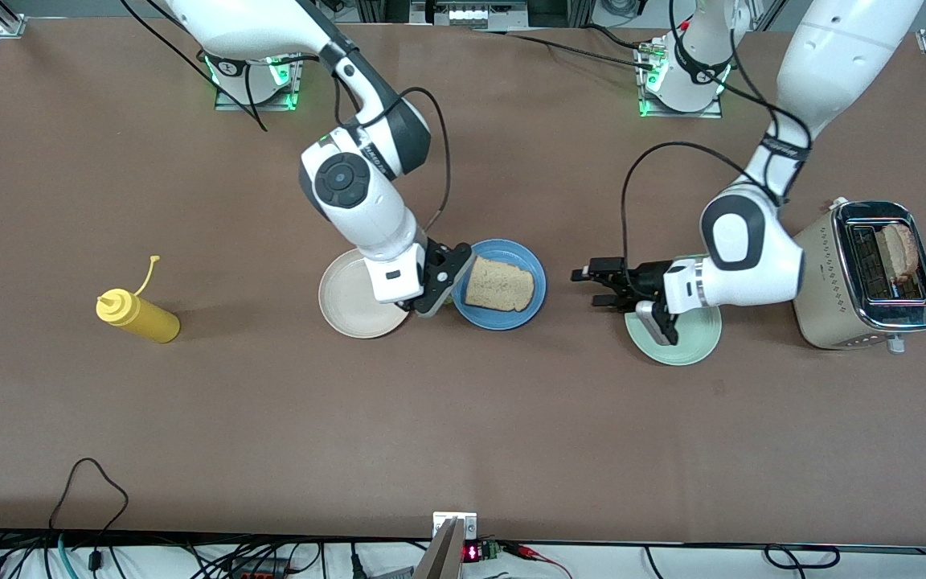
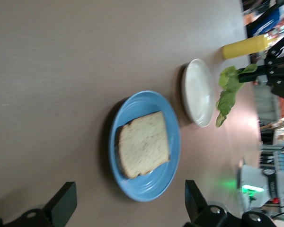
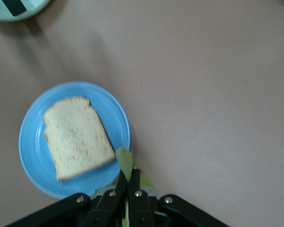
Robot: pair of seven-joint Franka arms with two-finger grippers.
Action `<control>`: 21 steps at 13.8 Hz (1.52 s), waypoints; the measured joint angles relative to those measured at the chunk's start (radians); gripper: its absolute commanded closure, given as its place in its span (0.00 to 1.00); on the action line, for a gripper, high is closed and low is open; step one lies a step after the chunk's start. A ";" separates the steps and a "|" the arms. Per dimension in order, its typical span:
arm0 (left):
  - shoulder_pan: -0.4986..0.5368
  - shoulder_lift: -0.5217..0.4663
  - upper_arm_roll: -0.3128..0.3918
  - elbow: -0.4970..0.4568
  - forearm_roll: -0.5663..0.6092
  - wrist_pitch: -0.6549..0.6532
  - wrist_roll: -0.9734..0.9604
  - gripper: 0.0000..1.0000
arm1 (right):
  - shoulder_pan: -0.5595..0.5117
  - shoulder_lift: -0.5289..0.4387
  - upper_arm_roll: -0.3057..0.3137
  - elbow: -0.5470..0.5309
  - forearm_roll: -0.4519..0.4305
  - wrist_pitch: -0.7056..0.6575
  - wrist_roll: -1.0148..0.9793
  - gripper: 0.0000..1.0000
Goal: Make sandwich in blue plate with both arms
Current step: 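Lower the lettuce onto the bread with the right gripper and release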
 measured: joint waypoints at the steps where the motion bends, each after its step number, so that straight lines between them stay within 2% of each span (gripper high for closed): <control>1: 0.017 -0.027 0.002 0.001 0.111 -0.004 -0.069 0.00 | 0.011 0.013 0.000 0.000 0.000 0.038 0.012 1.00; 4: 0.079 -0.075 0.005 0.045 0.430 -0.103 -0.248 0.00 | 0.044 0.055 0.000 0.000 0.000 0.134 0.045 1.00; 8: 0.098 -0.086 0.000 0.254 0.825 -0.429 -0.511 0.00 | 0.088 0.090 -0.001 0.009 0.000 0.177 0.078 1.00; 10: 0.094 -0.099 -0.005 0.359 0.934 -0.553 -0.610 0.00 | 0.112 0.104 -0.002 0.027 0.000 0.179 0.103 1.00; 12: 0.095 -0.132 -0.004 0.432 0.957 -0.601 -0.646 0.00 | 0.133 0.121 -0.012 0.048 0.000 0.180 0.117 0.97; 13: 0.097 -0.160 -0.002 0.456 0.960 -0.616 -0.652 0.00 | 0.138 0.128 -0.018 0.055 -0.002 0.181 0.118 0.72; 14: 0.099 -0.192 0.000 0.466 0.961 -0.630 -0.655 0.00 | 0.140 0.135 -0.022 0.060 -0.004 0.181 0.118 0.01; 16: 0.103 -0.240 0.002 0.466 0.962 -0.651 -0.657 0.00 | 0.141 0.143 -0.026 0.064 -0.011 0.183 0.118 0.00; 21: 0.110 -0.248 0.004 0.459 0.962 -0.653 -0.661 0.00 | 0.140 0.135 -0.049 0.087 -0.014 0.155 0.119 0.00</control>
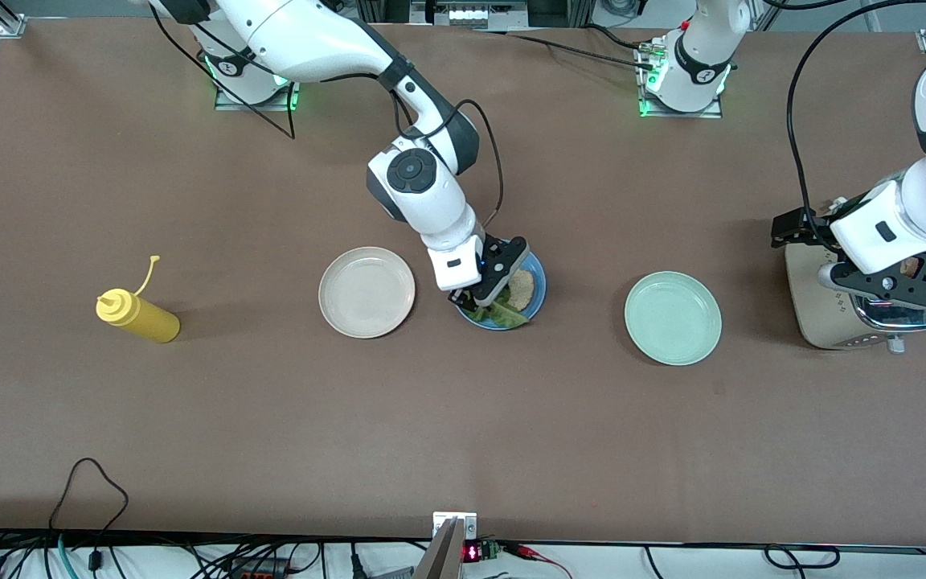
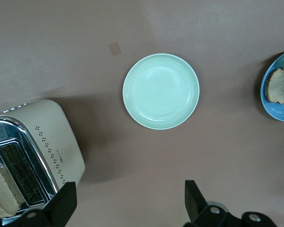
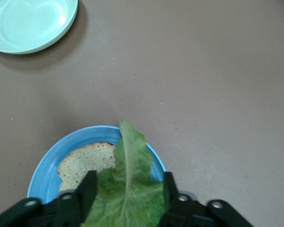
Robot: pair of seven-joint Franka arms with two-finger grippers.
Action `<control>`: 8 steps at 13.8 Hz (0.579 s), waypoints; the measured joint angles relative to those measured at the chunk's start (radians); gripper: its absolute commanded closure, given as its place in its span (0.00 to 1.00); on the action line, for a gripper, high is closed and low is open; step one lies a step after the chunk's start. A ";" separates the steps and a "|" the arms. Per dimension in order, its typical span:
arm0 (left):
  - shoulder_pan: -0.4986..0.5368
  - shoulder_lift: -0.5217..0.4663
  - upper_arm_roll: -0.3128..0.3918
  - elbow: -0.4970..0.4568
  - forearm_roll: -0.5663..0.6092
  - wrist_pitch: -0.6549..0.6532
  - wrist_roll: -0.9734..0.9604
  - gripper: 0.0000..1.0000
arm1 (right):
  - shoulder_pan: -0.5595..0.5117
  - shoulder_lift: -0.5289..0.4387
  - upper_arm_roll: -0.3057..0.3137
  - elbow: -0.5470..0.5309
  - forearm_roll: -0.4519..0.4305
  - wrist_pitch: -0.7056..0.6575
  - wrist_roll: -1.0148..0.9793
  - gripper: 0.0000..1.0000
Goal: Make sandwich in blue plate with both arms
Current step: 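Lower the lettuce onto the bread with the right gripper and release, then withdraw the right gripper toward the yellow bottle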
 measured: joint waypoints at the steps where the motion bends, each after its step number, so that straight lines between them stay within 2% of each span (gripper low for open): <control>1: 0.000 0.000 -0.001 0.000 0.000 0.002 0.000 0.00 | 0.001 -0.011 -0.011 0.009 -0.009 -0.027 0.001 0.00; 5: 0.000 -0.002 -0.002 0.000 0.000 0.000 -0.001 0.00 | -0.004 -0.144 -0.107 0.006 -0.031 -0.177 0.008 0.00; 8: 0.000 -0.005 -0.003 0.002 0.000 0.002 -0.007 0.00 | -0.072 -0.249 -0.150 -0.006 -0.037 -0.354 0.008 0.00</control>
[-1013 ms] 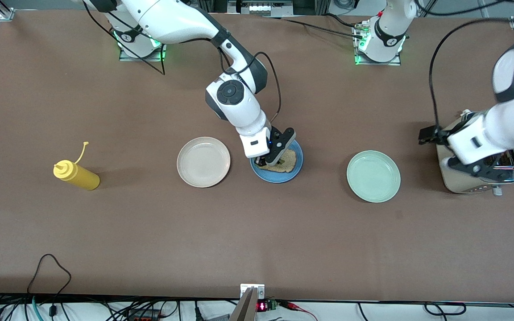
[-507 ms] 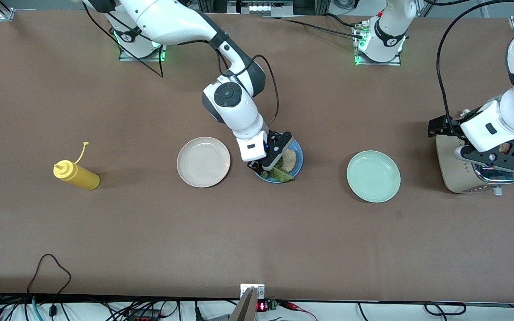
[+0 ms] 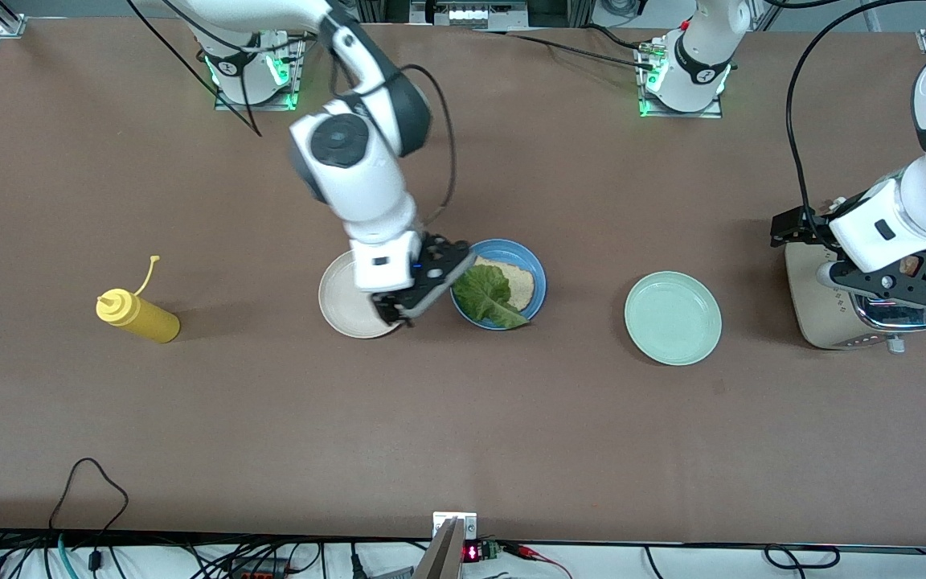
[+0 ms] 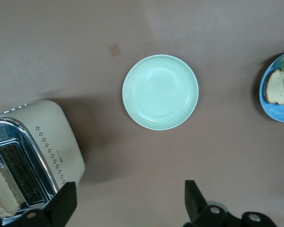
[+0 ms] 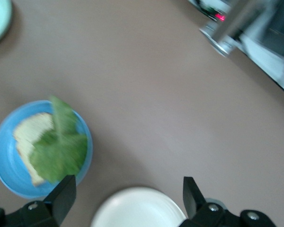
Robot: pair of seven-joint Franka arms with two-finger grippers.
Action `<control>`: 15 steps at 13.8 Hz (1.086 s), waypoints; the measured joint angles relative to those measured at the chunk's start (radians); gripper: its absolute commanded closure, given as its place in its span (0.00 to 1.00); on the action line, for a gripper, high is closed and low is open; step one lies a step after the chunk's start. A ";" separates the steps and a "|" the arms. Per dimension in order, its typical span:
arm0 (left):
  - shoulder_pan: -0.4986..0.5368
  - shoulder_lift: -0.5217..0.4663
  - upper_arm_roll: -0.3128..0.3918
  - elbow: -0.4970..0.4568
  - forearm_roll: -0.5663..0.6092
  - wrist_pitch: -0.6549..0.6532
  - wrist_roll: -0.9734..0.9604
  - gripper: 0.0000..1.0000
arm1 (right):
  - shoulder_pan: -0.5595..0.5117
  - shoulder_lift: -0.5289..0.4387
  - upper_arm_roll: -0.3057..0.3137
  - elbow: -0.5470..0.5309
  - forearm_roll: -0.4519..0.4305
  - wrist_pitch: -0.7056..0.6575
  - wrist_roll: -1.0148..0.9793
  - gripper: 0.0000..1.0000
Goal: Make sandwich in blue plate with both arms
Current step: 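Withdraw the right gripper toward the yellow bottle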
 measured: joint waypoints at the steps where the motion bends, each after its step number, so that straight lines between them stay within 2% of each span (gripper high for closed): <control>1: 0.000 0.000 0.000 0.001 0.000 0.002 -0.003 0.00 | -0.046 -0.027 -0.007 -0.004 0.000 -0.048 0.000 0.00; 4: 0.000 0.000 0.000 0.002 0.000 0.006 -0.013 0.00 | -0.216 -0.089 -0.010 -0.012 0.003 -0.130 -0.115 0.00; 6: 0.000 0.000 -0.001 0.001 0.000 0.006 -0.015 0.00 | -0.288 -0.138 -0.009 -0.013 0.043 -0.201 -0.198 0.00; 10: 0.000 0.000 -0.001 0.001 0.000 0.006 -0.015 0.00 | -0.427 -0.265 -0.010 -0.069 0.239 -0.277 -0.490 0.00; 13: 0.000 0.000 -0.001 0.001 0.000 0.006 -0.016 0.00 | -0.594 -0.339 -0.012 -0.150 0.427 -0.332 -0.767 0.00; 15: 0.001 0.000 0.000 0.001 0.000 0.006 -0.017 0.00 | -0.704 -0.356 -0.014 -0.184 0.559 -0.398 -0.944 0.00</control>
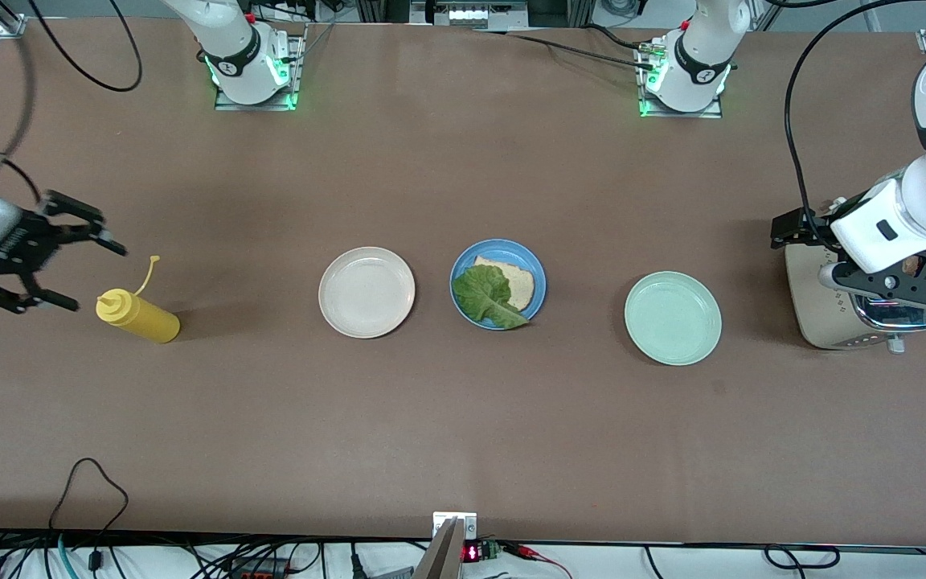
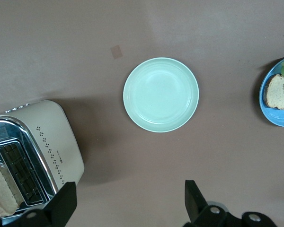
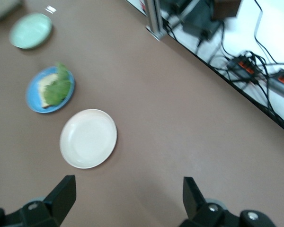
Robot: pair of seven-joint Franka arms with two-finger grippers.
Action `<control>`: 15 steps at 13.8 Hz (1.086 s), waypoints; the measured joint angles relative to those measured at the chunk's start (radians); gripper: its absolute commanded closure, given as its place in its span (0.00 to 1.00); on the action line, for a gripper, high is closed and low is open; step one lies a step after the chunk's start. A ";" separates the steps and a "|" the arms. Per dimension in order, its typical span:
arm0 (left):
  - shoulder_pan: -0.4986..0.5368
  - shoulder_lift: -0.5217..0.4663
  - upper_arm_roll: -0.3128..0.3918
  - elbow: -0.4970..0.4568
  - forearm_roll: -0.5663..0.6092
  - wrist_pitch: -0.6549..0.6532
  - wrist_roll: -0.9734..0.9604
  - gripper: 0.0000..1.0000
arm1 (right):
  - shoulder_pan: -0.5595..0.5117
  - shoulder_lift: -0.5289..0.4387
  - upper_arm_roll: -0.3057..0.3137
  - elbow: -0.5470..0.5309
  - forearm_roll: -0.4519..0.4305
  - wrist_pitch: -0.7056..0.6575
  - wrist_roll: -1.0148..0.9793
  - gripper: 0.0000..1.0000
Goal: Make sandwich in blue plate with both arms
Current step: 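Withdraw the right gripper toward the yellow bottle, then grasp the yellow squeeze bottle with the right gripper and lift it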
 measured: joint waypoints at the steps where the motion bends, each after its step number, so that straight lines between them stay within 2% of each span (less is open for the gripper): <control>1: 0.001 0.000 0.001 0.000 0.000 0.000 -0.001 0.00 | -0.062 0.002 -0.001 -0.012 0.074 -0.040 -0.083 0.00; 4: 0.018 0.000 0.003 0.000 0.000 0.001 -0.002 0.00 | -0.255 0.058 -0.002 -0.041 0.270 -0.154 -0.360 0.00; 8: 0.024 0.000 0.002 -0.001 0.000 -0.010 -0.002 0.00 | -0.430 0.228 -0.001 -0.042 0.463 -0.284 -0.689 0.00; 11: 0.024 0.000 0.002 -0.001 0.000 -0.011 -0.001 0.00 | -0.509 0.380 0.000 0.015 0.559 -0.389 -0.865 0.00; 15: 0.025 0.000 0.002 -0.001 0.000 -0.011 -0.001 0.00 | -0.541 0.607 0.002 0.126 0.675 -0.500 -1.068 0.00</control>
